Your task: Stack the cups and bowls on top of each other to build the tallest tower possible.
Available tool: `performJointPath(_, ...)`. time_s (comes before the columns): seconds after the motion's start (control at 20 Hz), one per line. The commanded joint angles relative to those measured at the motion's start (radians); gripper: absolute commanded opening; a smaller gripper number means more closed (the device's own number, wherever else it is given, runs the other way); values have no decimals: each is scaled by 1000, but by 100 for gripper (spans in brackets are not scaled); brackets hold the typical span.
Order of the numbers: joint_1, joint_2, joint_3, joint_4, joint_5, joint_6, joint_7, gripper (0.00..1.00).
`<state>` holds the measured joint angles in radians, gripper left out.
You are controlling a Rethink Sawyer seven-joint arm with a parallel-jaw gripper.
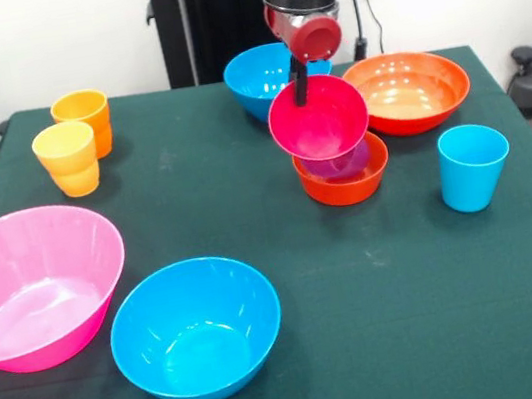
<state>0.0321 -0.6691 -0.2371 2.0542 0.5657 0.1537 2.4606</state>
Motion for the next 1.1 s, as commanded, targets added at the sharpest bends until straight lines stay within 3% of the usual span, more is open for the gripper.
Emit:
performJointPath(0.05,37,19,57,-2,76,140,255,0)
performJointPath(0.5,6,-22,184,73,184,102,266,0)
performJointPath(1.1,-10,-49,254,133,269,155,224,0)
